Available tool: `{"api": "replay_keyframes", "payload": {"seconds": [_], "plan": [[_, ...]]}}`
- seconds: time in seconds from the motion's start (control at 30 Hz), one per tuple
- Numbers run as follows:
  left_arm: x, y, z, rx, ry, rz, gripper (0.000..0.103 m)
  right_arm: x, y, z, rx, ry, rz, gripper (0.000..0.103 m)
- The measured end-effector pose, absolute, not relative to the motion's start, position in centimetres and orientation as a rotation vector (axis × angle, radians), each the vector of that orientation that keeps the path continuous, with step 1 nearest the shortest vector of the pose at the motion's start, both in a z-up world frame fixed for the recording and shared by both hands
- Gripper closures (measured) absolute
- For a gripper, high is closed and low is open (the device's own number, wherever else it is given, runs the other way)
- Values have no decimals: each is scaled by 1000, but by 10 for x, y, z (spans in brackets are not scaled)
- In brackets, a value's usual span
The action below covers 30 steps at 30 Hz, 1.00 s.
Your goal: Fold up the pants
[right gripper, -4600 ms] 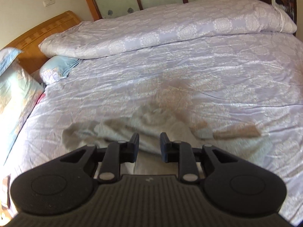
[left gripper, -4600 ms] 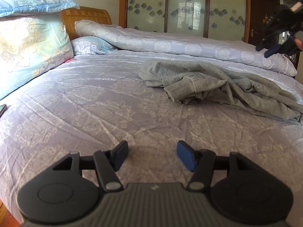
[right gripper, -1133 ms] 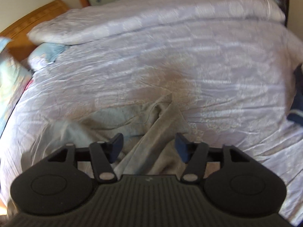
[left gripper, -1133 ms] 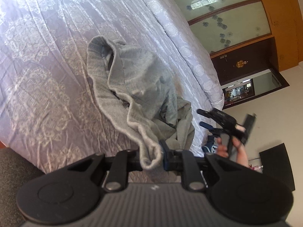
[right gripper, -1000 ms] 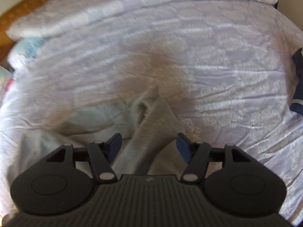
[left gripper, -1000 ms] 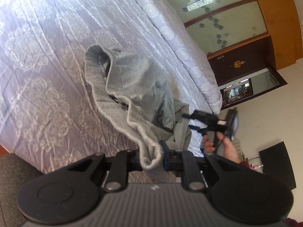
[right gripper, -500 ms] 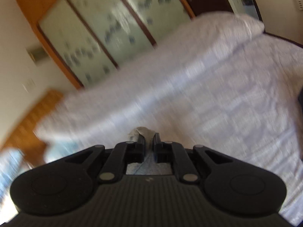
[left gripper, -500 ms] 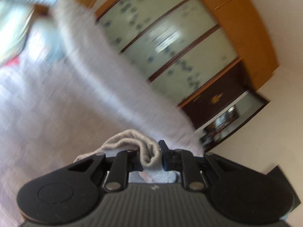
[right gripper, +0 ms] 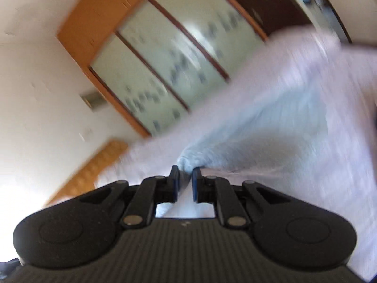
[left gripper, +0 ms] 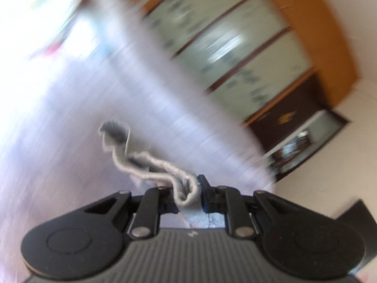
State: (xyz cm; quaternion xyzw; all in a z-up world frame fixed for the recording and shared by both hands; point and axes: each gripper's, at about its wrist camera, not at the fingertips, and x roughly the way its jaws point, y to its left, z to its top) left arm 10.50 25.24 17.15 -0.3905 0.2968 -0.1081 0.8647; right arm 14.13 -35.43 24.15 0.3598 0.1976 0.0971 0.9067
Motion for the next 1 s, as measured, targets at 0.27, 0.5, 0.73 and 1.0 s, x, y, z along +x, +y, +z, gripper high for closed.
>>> {"api": "replay_keyframes", "payload": {"seconds": [0.27,0.5,0.73,1.0], "plan": [[55,301,-15,-1115,877,-24,89,69,-352,36,867,952,53,90],[53,299,-7,-1108,833,-28,88,65,-421,77,915,758,-105,77],[63,293,9,-1073,799,30,88,161,-451,108,677,657,-196,65],[60,300,8,-1093,792,115,88,222,-492,47,849,645,-322,65]]}}
